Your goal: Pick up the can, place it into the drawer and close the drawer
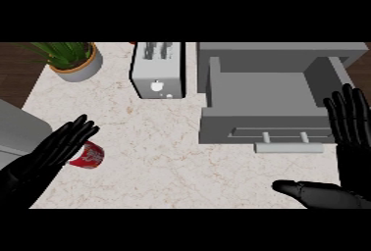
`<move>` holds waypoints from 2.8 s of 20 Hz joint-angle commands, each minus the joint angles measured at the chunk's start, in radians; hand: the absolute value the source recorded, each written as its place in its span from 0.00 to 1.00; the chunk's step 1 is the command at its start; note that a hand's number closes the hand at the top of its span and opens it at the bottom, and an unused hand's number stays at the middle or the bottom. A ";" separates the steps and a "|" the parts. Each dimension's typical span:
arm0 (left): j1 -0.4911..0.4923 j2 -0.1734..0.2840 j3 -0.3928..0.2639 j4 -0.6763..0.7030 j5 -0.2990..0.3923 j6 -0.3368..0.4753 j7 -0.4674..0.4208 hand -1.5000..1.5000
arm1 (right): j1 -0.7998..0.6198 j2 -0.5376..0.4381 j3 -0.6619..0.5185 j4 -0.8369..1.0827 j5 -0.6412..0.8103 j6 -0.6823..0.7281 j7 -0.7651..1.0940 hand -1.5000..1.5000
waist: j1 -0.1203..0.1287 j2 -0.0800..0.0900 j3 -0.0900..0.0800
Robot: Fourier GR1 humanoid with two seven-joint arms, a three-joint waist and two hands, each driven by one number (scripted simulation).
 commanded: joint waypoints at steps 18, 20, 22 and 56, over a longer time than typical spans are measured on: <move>0.036 0.297 0.328 0.294 0.414 -0.426 0.123 0.00 | 0.144 -0.004 -0.082 -0.044 -0.083 0.076 0.056 0.00 | 0.003 -0.006 0.005; -0.072 0.258 0.300 0.427 0.331 -0.452 0.100 0.00 | 0.146 -0.038 -0.134 0.028 -0.105 0.120 -0.011 0.00 | -0.004 -0.005 0.004; -0.017 0.249 0.300 0.309 0.368 -0.402 0.153 0.00 | 0.126 -0.036 -0.145 0.056 -0.107 0.124 -0.008 0.00 | 0.003 -0.006 0.005; -0.290 0.113 0.282 1.052 -0.490 -0.403 -0.585 0.00 | 0.172 0.012 -0.172 0.005 -0.082 0.199 -0.030 0.00 | -0.011 -0.003 0.003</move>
